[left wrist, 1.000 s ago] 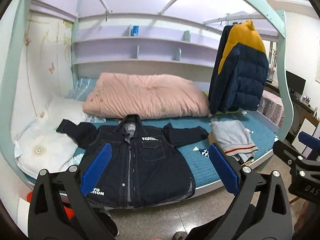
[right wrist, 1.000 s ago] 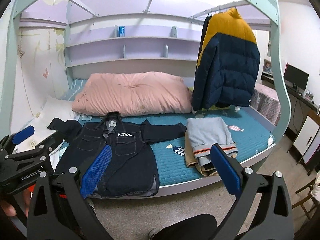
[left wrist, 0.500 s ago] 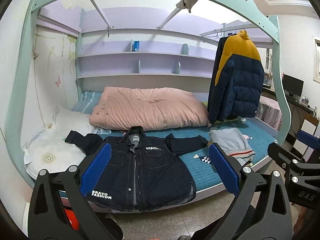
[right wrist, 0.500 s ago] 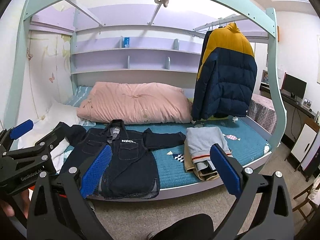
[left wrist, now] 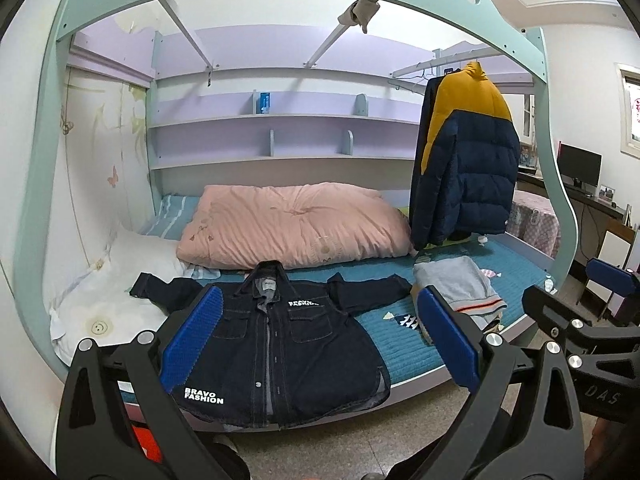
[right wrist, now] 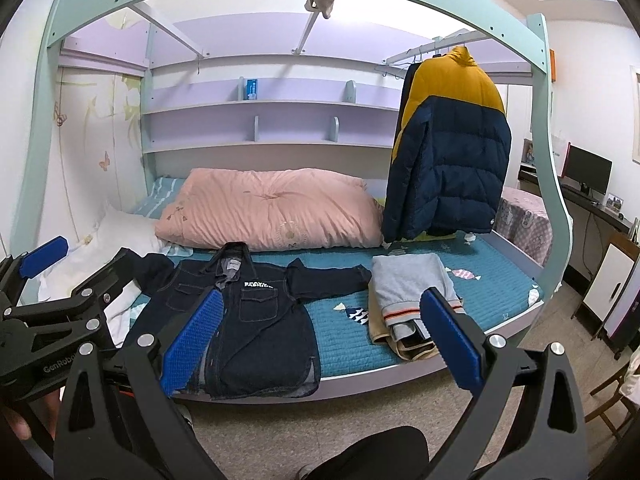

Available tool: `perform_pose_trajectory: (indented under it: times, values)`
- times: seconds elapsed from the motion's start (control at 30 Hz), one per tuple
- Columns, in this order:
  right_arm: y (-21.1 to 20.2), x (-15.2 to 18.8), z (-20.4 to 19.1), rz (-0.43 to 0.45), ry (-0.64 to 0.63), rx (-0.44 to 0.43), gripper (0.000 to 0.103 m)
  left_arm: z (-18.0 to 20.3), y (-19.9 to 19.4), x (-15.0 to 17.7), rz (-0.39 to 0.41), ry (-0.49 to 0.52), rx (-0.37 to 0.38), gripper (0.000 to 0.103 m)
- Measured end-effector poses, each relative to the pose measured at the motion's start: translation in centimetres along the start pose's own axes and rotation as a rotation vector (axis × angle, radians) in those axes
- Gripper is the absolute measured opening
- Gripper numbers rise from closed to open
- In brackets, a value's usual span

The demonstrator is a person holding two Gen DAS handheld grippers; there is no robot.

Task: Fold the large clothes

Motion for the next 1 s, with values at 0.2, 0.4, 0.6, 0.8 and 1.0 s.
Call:
perform_pose_trajectory:
  times: [0.2, 0.4, 0.6, 0.8, 1.0]
  values:
    - [-0.06, 0.15, 0.08, 0.0, 0.004, 0.0, 0.095, 0.18, -0.13, 0.0, 0.006, -0.002, 0.002, 0.098]
    - [-0.26, 0.39, -0.17, -0.001, 0.009, 0.0, 0.095, 0.28, -0.22, -0.01, 0.008, -0.002, 0.003, 0.098]
    - [-0.41, 0.4, -0.19, -0.001, 0.012, 0.0, 0.095, 0.28, -0.22, 0.02, 0.008, 0.0, 0.003, 0.098]
    - [-0.48, 0.44, -0.24, -0.002, 0.013, 0.0, 0.095, 0.34, -0.19, -0.14, 0.011, 0.005, 0.001, 0.098]
    - [-0.52, 0.57, -0.28, -0.006, 0.019, 0.001, 0.095, 0.19, -0.08, -0.24, 0.012, 0.011, 0.001, 0.098]
Point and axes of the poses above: each gripper's, at about its wrist camera, not at the fingertips, and y roughly the way its jaws point, z to its right, x to its underside, the point moved 1 cm from there along y, roughly the way its jaws point, and after that the axes turned 9 degrees about z, right-handed, at the moved point
